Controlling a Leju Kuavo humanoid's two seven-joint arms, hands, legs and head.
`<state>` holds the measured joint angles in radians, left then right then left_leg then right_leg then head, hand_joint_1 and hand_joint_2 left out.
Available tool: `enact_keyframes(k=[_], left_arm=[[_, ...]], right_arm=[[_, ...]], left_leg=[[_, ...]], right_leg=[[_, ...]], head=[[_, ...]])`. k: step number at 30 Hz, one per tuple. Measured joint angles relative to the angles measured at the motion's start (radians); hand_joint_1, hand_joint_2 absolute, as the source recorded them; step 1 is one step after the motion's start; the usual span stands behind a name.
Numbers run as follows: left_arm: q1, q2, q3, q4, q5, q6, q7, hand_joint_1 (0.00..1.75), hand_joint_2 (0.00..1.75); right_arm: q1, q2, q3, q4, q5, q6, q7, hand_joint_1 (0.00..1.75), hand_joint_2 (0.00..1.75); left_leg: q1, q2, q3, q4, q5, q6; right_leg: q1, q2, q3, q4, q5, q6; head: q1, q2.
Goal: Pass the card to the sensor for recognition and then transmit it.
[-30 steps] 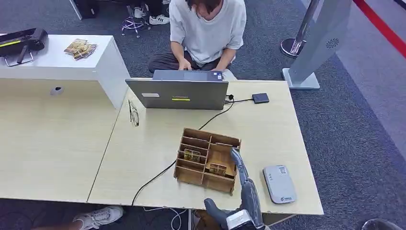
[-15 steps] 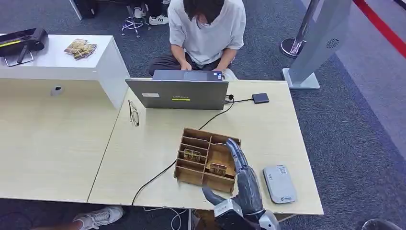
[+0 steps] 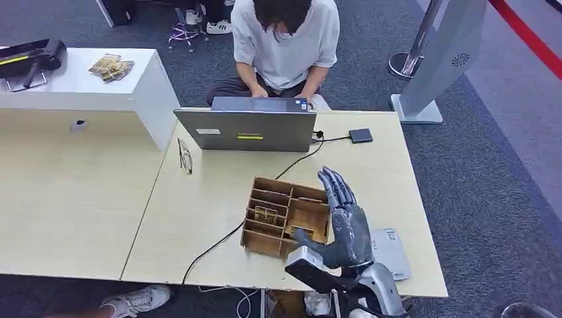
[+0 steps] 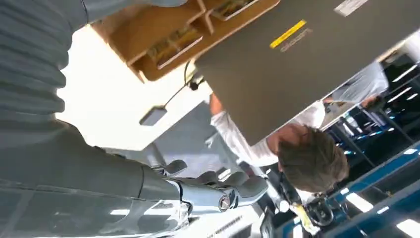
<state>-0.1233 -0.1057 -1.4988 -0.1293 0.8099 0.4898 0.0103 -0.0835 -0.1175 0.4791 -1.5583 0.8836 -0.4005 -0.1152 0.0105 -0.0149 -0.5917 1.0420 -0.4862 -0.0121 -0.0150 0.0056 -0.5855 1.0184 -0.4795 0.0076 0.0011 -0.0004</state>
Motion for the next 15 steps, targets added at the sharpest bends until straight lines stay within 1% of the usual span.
enact_keyframes(k=[9,15], left_arm=[[0.0,0.0,0.0,0.0,0.007,-0.008,0.002,0.0,0.0],[-0.001,0.0,-0.001,0.0,0.008,-0.011,0.014,0.0,0.0]], right_arm=[[-0.054,-0.001,-0.006,0.032,0.19,0.012,0.078,0.0,1.75],[-0.082,-0.001,0.003,0.056,0.314,0.021,0.131,0.0,1.75]], left_leg=[[0.0,0.0,0.0,0.0,0.0,0.0],[0.0,0.0,0.0,0.0,0.0,0.0]], right_leg=[[0.0,0.0,0.0,0.0,0.0,0.0],[0.0,0.0,0.0,0.0,0.0,0.0]], head=[[0.0,0.0],[0.0,0.0]])
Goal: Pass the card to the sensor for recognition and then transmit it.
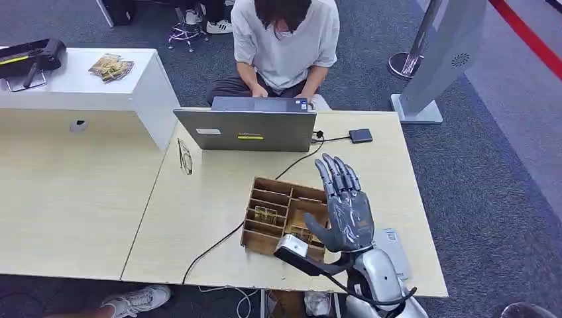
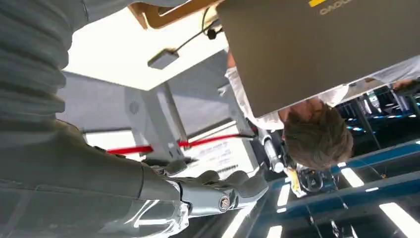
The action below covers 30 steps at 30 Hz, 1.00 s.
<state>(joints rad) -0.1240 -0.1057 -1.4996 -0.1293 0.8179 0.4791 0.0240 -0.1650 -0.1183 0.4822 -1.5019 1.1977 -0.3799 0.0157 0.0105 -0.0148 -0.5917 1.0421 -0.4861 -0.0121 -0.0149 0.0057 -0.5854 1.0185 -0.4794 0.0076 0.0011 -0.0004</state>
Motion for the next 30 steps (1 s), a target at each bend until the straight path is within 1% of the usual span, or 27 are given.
enact_keyframes(k=[3,8,18,30], left_arm=[[0.0,0.0,0.0,0.0,-0.001,0.0,0.001,0.0,0.0],[-0.001,0.0,-0.003,0.0,-0.002,-0.003,0.001,0.0,0.0],[-0.003,-0.001,-0.016,0.0,-0.018,-0.009,0.003,0.0,0.0],[-0.004,-0.002,-0.018,0.0,-0.028,-0.015,0.003,0.0,0.0]], right_arm=[[-0.014,0.0,0.007,0.012,0.044,0.007,0.028,0.0,1.75],[-0.033,0.0,0.02,0.035,0.076,0.029,0.053,0.0,1.75],[-0.054,0.0,0.024,0.074,0.089,0.068,0.073,0.0,1.75],[-0.074,0.0,0.025,0.109,0.096,0.098,0.092,0.0,1.75]], left_leg=[[0.0,0.0,0.0,0.0,0.0,0.0],[0.0,0.0,0.0,0.0,0.0,0.0],[0.0,0.0,0.0,0.0,0.0,0.0],[0.0,0.0,0.0,0.0,0.0,0.0]], right_leg=[[0.0,0.0,0.0,0.0,0.0,0.0],[0.0,0.0,0.0,0.0,0.0,0.0],[0.0,0.0,0.0,0.0,0.0,0.0],[0.0,0.0,0.0,0.0,0.0,0.0]], head=[[0.0,0.0],[0.0,0.0],[0.0,0.0],[0.0,0.0]])
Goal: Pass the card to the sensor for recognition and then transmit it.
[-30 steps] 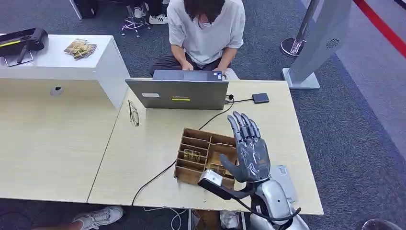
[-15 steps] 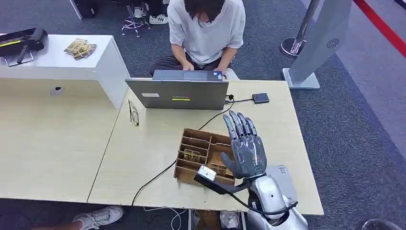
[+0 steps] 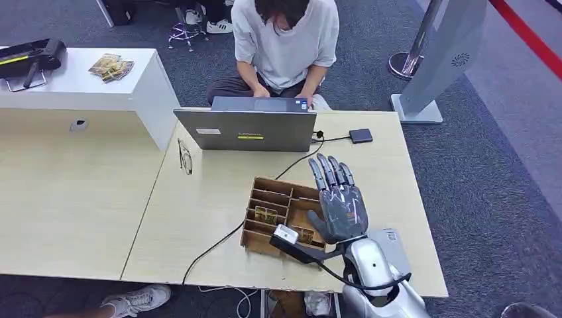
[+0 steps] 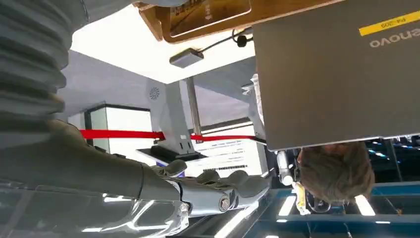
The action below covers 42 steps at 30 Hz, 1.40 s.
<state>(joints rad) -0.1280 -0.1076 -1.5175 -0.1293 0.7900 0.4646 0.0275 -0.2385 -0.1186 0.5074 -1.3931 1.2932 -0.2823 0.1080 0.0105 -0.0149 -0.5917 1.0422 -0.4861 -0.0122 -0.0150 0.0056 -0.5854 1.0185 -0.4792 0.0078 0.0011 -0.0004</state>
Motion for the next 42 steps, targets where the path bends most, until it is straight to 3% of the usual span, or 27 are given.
enact_keyframes(k=[8,13,20,33,35,42], left_arm=[[0.0,-0.006,0.0,0.0,0.0,-0.001,0.0,0.0,0.0],[0.0,-0.006,0.0,0.0,0.003,0.0,0.0,0.0,0.0],[0.0,-0.006,0.0,0.0,0.004,0.0,0.0,0.0,0.0],[0.001,-0.006,-0.001,0.0,0.015,0.0,0.0,0.0,0.0],[0.001,-0.006,-0.001,0.0,0.016,0.0,0.0,0.0,0.0],[0.001,-0.005,-0.001,0.0,0.019,0.0,0.0,0.0,0.0]], right_arm=[[-0.01,0.0,0.0,0.016,0.006,0.009,0.008,0.03,1.75],[-0.012,0.0,0.001,0.021,0.006,0.01,0.008,0.19,1.75],[-0.014,0.0,0.003,0.027,0.006,0.011,0.008,0.17,1.75],[-0.019,0.0,0.012,0.048,0.005,0.024,0.009,0.33,1.75],[-0.019,0.0,0.013,0.051,0.003,0.025,0.009,0.45,1.75],[-0.019,0.0,0.013,0.054,-0.002,0.027,0.009,0.51,1.75]], left_leg=[[0.0,0.0,0.0,0.0,0.0,0.0],[0.0,0.0,0.0,0.0,0.0,0.0],[0.0,0.0,0.0,0.0,0.0,0.0],[0.0,0.0,0.0,0.0,0.0,0.0],[0.0,0.0,0.0,0.0,0.0,0.0],[0.0,0.0,0.0,0.0,0.0,0.0]], right_leg=[[0.0,0.0,0.0,0.0,0.0,0.0],[0.0,0.0,0.0,0.0,0.0,0.0],[0.0,0.0,0.0,0.0,0.0,0.0],[0.0,0.0,0.0,0.0,0.0,0.0],[0.0,0.0,0.0,0.0,0.0,0.0],[0.0,0.0,0.0,0.0,0.0,0.0]], head=[[0.0,0.0],[0.0,0.0],[0.0,0.0],[0.0,0.0],[0.0,0.0],[0.0,0.0]])
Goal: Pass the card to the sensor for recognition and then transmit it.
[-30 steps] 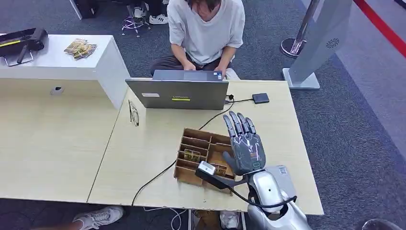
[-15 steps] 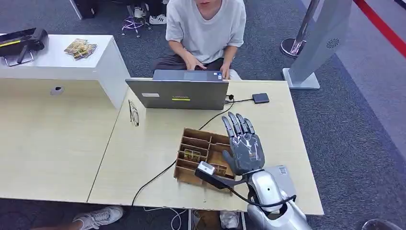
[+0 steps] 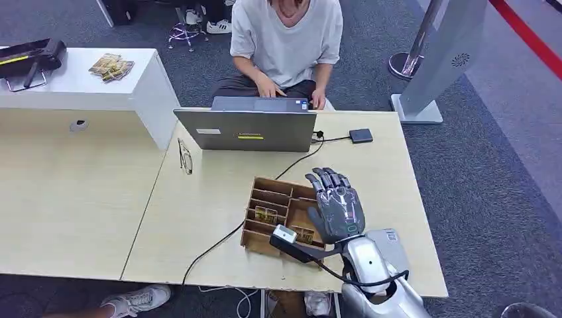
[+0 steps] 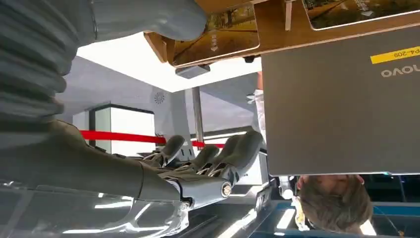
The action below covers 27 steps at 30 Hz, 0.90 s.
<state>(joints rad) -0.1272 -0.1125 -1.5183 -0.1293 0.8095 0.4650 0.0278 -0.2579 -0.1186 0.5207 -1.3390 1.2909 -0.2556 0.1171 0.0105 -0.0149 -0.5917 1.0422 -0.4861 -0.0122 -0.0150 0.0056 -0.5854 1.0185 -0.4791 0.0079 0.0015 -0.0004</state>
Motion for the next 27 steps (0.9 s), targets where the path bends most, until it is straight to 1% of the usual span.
enact_keyframes(k=[4,6,11,13,16,18,19,20,21,24,27], left_arm=[[0.0,0.0,0.0,0.0,0.002,0.001,0.0,0.0,0.0],[0.0,0.0,0.0,0.0,0.002,0.001,0.0,0.0,0.0],[0.0,0.0,0.0,0.0,0.002,0.001,0.0,0.0,0.0],[0.0,0.0,0.0,0.0,0.002,0.001,0.0,0.0,0.0],[0.0,0.0,0.0,0.0,0.002,0.002,0.0,0.0,0.0],[0.0,0.0,0.0,0.0,0.003,0.002,0.0,0.0,0.0],[0.0,0.0,0.0,0.0,0.003,0.002,0.0,0.0,0.0],[0.0,0.0,0.0,0.0,0.003,0.002,0.0,0.0,0.0],[0.0,0.0,0.0,0.0,0.003,0.002,0.0,0.0,0.0],[0.0,0.0,0.0,0.0,0.003,0.002,0.0,0.0,0.0],[0.0,0.0,0.0,0.0,0.004,0.002,0.0,0.0,0.0]], right_arm=[[-0.001,0.0,0.0,0.002,-0.002,0.002,0.0,0.54,1.75],[-0.002,0.0,0.0,0.003,-0.003,0.003,0.0,0.51,1.75],[-0.003,0.0,0.0,0.007,-0.004,0.009,0.0,0.56,1.75],[-0.003,0.0,0.0,0.008,-0.004,0.01,0.0,0.52,1.75],[-0.003,0.0,0.001,0.008,-0.004,0.011,0.0,0.52,1.75],[-0.004,0.0,0.001,0.011,-0.004,0.011,0.0,0.56,1.75],[-0.004,0.0,0.001,0.012,-0.004,0.012,0.0,0.54,1.75],[-0.004,0.0,0.001,0.013,-0.004,0.012,0.0,0.58,1.75],[-0.004,0.0,0.001,0.015,-0.004,0.012,0.0,0.56,1.75],[-0.004,0.0,0.001,0.02,-0.005,0.014,0.002,0.59,1.75],[-0.004,0.0,0.001,0.026,-0.005,0.014,0.002,0.58,1.75]], left_leg=[[0.0,0.0,0.0,0.0,0.0,0.0],[0.0,0.0,0.0,0.0,0.0,0.0],[0.0,0.0,0.0,0.0,0.0,0.0],[0.0,0.0,0.0,0.0,0.0,0.0],[0.0,0.0,0.0,0.0,0.0,0.0],[0.0,0.0,0.0,0.0,0.0,0.0],[0.0,0.0,0.0,0.0,0.0,0.0],[0.0,0.0,0.0,0.0,0.0,0.0],[0.0,0.0,0.0,0.0,0.0,0.0],[0.0,0.0,0.0,0.0,0.0,0.0],[0.0,0.0,0.0,0.0,0.0,0.0]], right_leg=[[0.0,0.0,0.0,0.0,0.0,0.0],[0.0,0.0,0.0,0.0,0.0,0.0],[0.0,0.0,0.0,0.0,0.0,0.0],[0.0,0.0,0.0,0.0,0.0,0.0],[0.0,0.0,0.0,0.0,0.0,0.0],[0.0,0.0,0.0,0.0,0.0,0.0],[0.0,0.0,0.0,0.0,0.0,0.0],[0.0,0.0,0.0,0.0,0.0,0.0],[0.0,0.0,0.0,0.0,0.0,0.0],[0.0,0.0,0.0,0.0,0.0,0.0],[0.0,0.0,0.0,0.0,0.0,0.0]], head=[[0.0,0.0],[0.0,0.0],[0.0,0.0],[0.0,0.0],[0.0,0.0],[0.0,0.0],[0.0,0.0],[0.0,0.0],[0.0,0.0],[0.0,0.0],[0.0,0.0]])
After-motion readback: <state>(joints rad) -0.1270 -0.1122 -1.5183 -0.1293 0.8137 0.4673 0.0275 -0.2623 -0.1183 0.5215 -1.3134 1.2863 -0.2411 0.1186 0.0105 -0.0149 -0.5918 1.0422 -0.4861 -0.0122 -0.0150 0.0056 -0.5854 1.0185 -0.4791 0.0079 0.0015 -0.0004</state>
